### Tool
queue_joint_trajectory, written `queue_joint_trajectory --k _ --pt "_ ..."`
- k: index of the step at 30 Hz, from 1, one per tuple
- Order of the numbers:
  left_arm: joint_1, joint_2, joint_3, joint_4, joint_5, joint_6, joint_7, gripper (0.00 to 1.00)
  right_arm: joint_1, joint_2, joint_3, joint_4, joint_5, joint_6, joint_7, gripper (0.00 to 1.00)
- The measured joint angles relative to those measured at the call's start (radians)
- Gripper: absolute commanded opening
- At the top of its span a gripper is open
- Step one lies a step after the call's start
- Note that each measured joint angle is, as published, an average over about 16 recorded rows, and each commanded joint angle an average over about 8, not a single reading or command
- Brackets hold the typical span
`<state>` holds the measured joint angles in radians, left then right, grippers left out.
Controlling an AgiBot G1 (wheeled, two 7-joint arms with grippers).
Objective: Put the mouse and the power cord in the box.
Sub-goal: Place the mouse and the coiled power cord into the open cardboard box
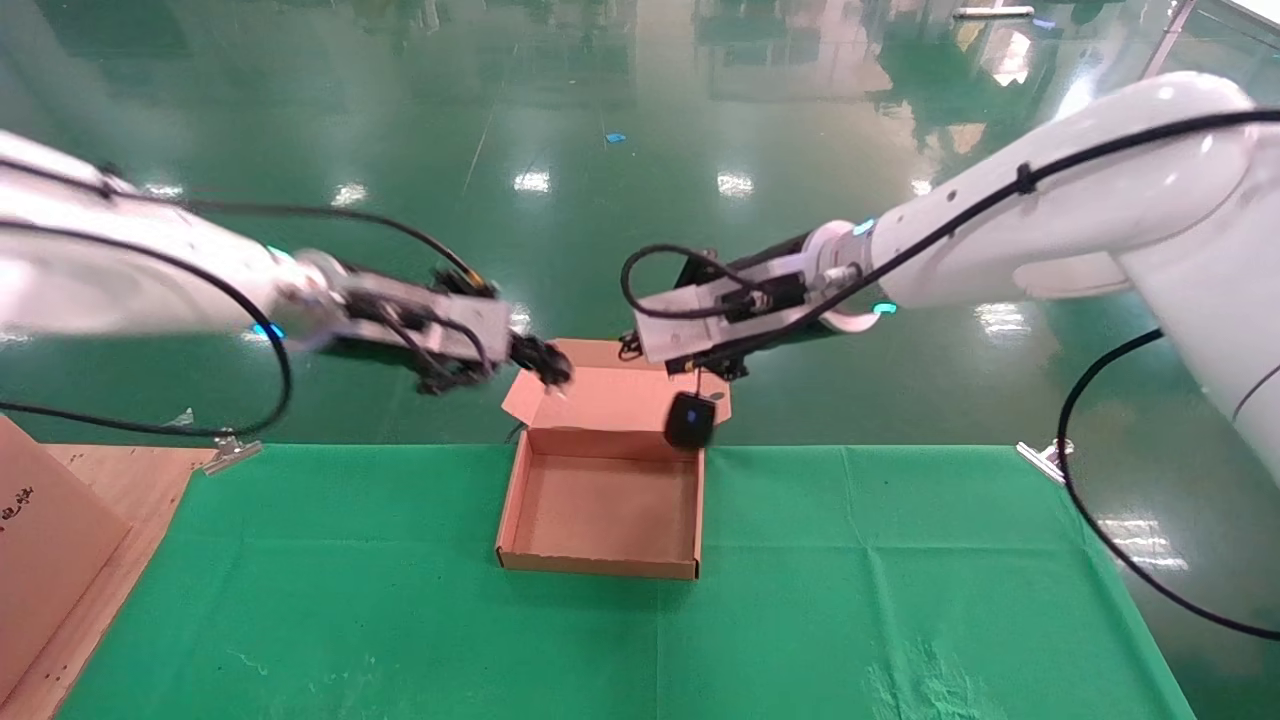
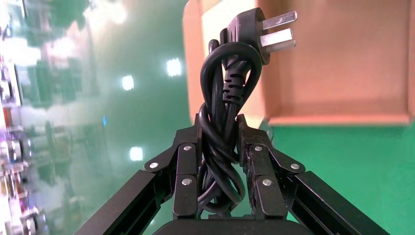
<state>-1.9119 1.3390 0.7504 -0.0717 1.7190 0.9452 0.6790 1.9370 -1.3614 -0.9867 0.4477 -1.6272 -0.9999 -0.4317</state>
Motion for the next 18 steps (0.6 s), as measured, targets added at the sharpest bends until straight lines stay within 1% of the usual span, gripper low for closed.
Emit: queue_joint_trajectory --k 3,7,13,18 --pt "0.054 0.008 -0.02 -0.022 -0.034 -0.051 0.028 0.0 0.016 0.004 -0.018 -0.013 0.014 -0.015 0.004 0.0" --pt "0.14 0.017 -0.05 -0.068 -0.096 -0.124 0.066 0.0 0.04 0.013 -0.034 -0.043 0.032 -0.056 -0.001 0.0" --pt "0.258 0.026 -0.077 -0.14 -0.194 -0.211 0.104 0.0 0.069 0.026 -0.043 -0.108 0.06 -0.149 -0.032 0.0" --pt "0.335 0.03 -0.06 -0.192 -0.25 -0.267 0.118 0.0 0.085 0.034 -0.04 -0.168 0.084 -0.233 -0.075 0.0"
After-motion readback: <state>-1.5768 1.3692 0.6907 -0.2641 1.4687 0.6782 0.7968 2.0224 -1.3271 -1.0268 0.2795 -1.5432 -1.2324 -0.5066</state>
